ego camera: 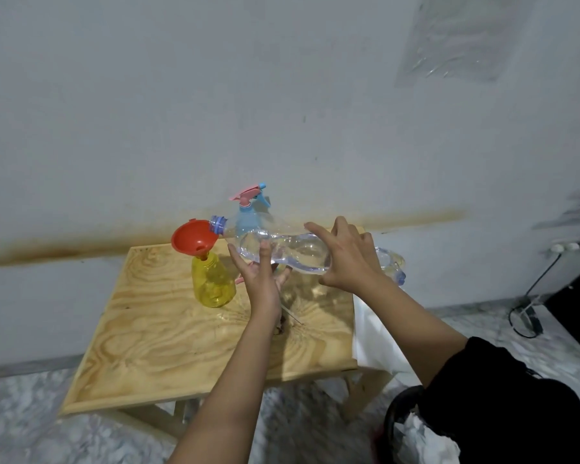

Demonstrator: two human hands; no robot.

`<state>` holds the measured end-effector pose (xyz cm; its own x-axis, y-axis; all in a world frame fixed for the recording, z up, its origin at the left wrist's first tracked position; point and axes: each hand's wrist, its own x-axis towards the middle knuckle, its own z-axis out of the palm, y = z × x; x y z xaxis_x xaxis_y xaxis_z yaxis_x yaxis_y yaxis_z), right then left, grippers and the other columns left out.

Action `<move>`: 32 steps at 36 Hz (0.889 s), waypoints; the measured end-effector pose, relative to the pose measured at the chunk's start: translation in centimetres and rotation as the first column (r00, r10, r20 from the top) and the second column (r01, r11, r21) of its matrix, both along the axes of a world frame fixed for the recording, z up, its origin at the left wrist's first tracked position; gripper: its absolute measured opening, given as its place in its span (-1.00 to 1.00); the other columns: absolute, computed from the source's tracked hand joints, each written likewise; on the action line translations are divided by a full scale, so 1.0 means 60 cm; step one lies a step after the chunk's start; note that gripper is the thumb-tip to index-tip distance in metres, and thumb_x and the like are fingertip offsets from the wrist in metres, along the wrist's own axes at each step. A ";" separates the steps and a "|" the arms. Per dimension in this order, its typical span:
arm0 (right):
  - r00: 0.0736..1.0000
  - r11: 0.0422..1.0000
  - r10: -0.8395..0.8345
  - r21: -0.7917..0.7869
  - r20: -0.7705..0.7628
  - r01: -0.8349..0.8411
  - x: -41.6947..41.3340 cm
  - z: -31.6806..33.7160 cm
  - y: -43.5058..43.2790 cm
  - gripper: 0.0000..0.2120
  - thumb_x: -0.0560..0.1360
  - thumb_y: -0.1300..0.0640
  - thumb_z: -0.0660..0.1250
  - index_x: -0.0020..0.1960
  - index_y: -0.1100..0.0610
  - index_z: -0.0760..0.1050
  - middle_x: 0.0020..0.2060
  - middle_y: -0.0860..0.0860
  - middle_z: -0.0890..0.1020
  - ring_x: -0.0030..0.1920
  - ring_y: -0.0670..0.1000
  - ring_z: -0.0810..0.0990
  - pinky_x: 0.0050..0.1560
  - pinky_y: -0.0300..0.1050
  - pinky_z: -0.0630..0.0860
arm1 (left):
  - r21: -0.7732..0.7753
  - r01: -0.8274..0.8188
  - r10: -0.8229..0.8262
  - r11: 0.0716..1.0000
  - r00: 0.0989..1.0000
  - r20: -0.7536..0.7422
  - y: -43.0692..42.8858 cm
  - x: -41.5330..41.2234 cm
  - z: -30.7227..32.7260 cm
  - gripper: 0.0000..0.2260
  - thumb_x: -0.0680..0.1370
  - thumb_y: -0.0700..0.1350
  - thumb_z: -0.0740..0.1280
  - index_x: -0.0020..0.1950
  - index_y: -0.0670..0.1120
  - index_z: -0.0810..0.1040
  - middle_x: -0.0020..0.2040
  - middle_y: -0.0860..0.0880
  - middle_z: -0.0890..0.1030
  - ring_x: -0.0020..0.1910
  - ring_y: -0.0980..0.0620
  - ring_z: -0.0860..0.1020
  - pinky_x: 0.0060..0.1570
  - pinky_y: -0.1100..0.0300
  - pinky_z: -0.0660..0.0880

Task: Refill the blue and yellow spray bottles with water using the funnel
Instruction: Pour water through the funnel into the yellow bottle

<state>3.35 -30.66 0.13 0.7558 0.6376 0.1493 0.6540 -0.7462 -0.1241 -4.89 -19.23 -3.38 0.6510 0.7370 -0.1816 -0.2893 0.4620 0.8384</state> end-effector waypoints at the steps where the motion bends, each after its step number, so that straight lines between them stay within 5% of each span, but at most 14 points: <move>1: 1.000 1.000 -0.001 -0.007 -0.002 0.001 0.000 0.002 0.000 -0.13 0.24 0.08 0.45 0.43 -0.21 0.12 0.08 0.03 0.31 0.06 0.07 0.40 0.06 -0.01 0.29 | -0.004 -0.001 0.001 1.000 1.000 -0.001 0.000 0.001 0.000 -0.31 0.56 0.01 0.29 0.52 0.22 -0.10 0.37 0.06 0.27 0.33 -0.08 0.43 -0.17 0.18 0.59; 11: 1.000 0.998 0.007 -0.069 0.022 -0.005 -0.004 0.018 0.002 -0.14 0.23 0.08 0.45 0.42 -0.20 0.12 0.09 0.04 0.30 0.04 0.08 0.40 0.06 0.01 0.31 | -0.069 -0.019 0.020 0.997 1.000 0.009 0.000 0.004 -0.005 -0.37 0.58 0.00 0.27 0.50 0.24 -0.03 0.16 0.17 0.43 0.30 -0.09 0.46 -0.16 0.11 0.56; 19: 1.000 0.996 0.013 -0.088 0.026 -0.011 -0.007 0.026 0.003 -0.16 0.25 0.08 0.43 0.42 -0.19 0.12 0.10 0.04 0.30 0.04 0.09 0.39 0.06 0.01 0.32 | -0.085 -0.005 0.004 0.996 1.000 -0.012 0.003 0.006 -0.009 -0.36 0.56 0.04 0.29 0.50 0.26 -0.03 0.42 -0.02 0.33 0.33 -0.14 0.44 -0.20 0.13 0.58; 23: 0.999 0.994 0.020 -0.107 0.032 -0.016 -0.006 0.033 0.007 -0.17 0.25 0.09 0.43 0.42 -0.19 0.12 0.12 0.05 0.30 0.05 0.09 0.39 0.06 0.00 0.31 | -0.111 -0.020 0.023 0.994 0.999 0.027 0.001 0.007 -0.007 -0.37 0.60 -0.01 0.25 0.52 0.18 -0.07 0.05 0.16 0.51 0.23 -0.05 0.46 -0.01 -0.01 0.56; 26: 0.999 0.993 0.025 -0.117 0.042 -0.020 -0.005 0.037 0.009 -0.17 0.25 0.08 0.43 0.41 -0.19 0.12 0.13 0.05 0.31 0.05 0.09 0.39 0.05 0.00 0.31 | -0.101 -0.024 0.028 0.995 0.999 0.039 0.003 0.009 -0.010 -0.37 0.60 -0.03 0.25 0.53 0.18 -0.08 -0.03 0.19 0.53 0.22 -0.06 0.46 0.13 -0.08 0.50; 32: 0.998 0.990 0.039 -0.135 0.058 -0.030 -0.003 0.048 0.012 -0.19 0.26 0.10 0.41 0.42 -0.17 0.13 0.13 0.05 0.31 0.06 0.09 0.39 0.04 0.00 0.31 | -0.193 -0.007 0.016 0.981 0.999 0.047 0.003 0.012 -0.006 -0.33 0.59 -0.02 0.27 0.53 0.18 -0.11 0.22 -0.01 0.48 0.39 -0.20 0.35 0.09 -0.04 0.49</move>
<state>3.16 -29.94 3.00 0.7252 0.6804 0.1057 0.6829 -0.7304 0.0161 -4.15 -19.05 -3.75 0.6542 0.6985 -0.2900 -0.3332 0.6104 0.7186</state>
